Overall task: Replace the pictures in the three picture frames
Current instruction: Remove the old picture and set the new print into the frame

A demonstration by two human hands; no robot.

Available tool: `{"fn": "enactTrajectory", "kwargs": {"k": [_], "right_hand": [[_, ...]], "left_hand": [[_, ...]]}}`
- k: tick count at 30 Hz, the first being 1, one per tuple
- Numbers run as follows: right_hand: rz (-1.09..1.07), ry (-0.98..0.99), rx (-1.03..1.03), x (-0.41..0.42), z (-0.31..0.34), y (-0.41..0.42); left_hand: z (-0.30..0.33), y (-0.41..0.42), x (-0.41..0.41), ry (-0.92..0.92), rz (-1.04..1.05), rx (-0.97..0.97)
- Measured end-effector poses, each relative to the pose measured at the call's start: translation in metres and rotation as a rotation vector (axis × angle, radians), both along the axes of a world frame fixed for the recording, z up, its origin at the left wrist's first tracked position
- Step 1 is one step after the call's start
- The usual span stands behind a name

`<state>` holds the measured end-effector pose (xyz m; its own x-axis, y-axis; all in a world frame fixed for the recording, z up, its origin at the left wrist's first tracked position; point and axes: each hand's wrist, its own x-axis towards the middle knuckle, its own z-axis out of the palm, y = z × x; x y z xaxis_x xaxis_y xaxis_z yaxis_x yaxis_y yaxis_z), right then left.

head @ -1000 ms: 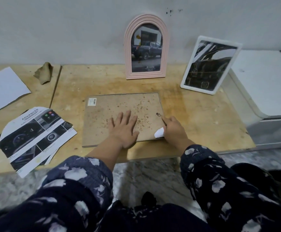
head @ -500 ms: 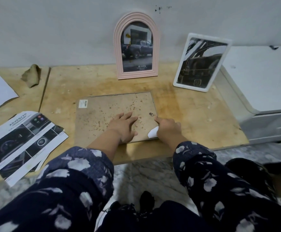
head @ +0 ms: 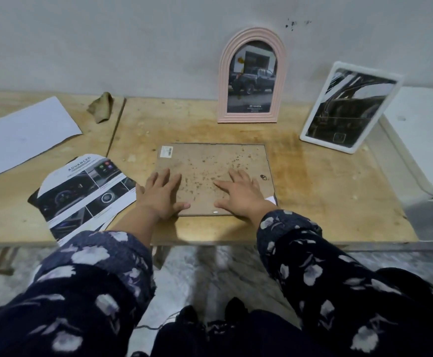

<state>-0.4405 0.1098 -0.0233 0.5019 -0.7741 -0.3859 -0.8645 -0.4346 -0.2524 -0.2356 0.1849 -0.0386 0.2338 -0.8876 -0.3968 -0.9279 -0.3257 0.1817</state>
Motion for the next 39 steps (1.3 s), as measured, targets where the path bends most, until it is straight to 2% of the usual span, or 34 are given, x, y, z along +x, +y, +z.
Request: {"fn": "enactTrajectory", "kwargs": {"k": [5, 11, 19, 27, 31, 39], "right_hand": [[-0.005, 0.030, 0.084, 0.017, -0.009, 0.002], [0.041, 0.104, 0.016, 0.019, -0.016, 0.000], [0.021, 0.089, -0.010, 0.019, -0.021, -0.001], [0.146, 0.106, 0.081, -0.011, -0.008, -0.029], [0.111, 0.186, 0.111, -0.022, -0.006, -0.035], [0.042, 0.138, 0.117, -0.021, -0.002, -0.021]], "left_hand": [[-0.003, 0.004, 0.003, 0.005, 0.003, 0.002], [-0.004, -0.001, 0.000, -0.003, 0.020, -0.019], [0.000, -0.007, -0.004, 0.022, 0.040, -0.007], [0.008, -0.008, -0.009, 0.017, 0.050, 0.040], [0.013, -0.014, -0.015, -0.016, 0.045, 0.090], [0.012, -0.012, -0.013, -0.006, 0.046, 0.076]]}}
